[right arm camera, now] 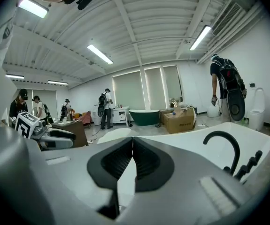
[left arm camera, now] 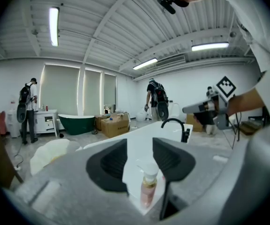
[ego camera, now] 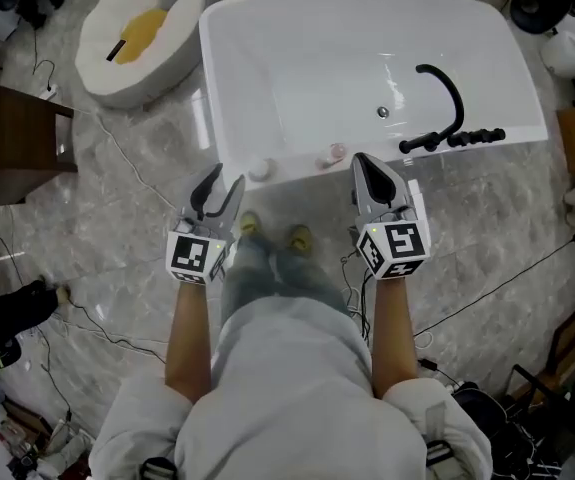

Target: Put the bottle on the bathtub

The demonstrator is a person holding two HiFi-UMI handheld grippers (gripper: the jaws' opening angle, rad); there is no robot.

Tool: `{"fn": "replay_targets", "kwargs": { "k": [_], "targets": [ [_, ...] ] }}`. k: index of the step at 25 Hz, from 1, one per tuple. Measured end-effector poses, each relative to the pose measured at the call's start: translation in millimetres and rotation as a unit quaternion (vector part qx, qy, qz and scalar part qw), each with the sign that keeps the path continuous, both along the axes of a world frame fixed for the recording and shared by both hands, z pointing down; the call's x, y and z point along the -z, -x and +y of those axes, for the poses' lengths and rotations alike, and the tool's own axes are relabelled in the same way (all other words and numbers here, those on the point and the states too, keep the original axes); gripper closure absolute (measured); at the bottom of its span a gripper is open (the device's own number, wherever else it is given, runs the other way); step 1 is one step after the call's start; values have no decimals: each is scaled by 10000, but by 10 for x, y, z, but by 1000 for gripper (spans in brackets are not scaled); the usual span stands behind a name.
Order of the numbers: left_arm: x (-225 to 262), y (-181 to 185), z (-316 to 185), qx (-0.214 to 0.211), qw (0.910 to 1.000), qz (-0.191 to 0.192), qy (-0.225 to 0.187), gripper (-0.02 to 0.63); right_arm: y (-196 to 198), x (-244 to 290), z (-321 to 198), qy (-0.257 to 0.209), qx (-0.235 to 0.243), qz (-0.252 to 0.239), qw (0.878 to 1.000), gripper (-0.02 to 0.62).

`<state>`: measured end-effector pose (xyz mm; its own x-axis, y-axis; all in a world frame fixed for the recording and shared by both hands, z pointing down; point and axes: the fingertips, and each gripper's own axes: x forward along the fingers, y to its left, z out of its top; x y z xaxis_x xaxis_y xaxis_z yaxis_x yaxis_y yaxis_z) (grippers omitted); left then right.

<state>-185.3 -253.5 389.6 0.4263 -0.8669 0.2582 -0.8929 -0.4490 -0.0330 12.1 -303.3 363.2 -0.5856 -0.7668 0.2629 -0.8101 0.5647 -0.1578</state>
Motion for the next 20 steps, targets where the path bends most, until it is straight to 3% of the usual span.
{"fn": "replay_targets", "kwargs": {
  "k": [9, 15, 17, 20],
  "targets": [
    [538, 137, -24, 297, 9988, -178, -340, 512, 45, 507, 47, -411, 130, 16, 9991, 592],
    [938, 165, -74, 473, 9968, -56, -649, 557, 36, 796, 57, -705, 143, 34, 9974, 592],
    [1093, 164, -83, 510, 9956, 32, -787, 604, 15, 914, 47, -807, 125, 32, 9967, 592],
    [1296, 147, -69, 541, 9940, 147, -937, 607, -29, 1066, 64, -952, 93, 13, 9954, 592]
  ]
}}
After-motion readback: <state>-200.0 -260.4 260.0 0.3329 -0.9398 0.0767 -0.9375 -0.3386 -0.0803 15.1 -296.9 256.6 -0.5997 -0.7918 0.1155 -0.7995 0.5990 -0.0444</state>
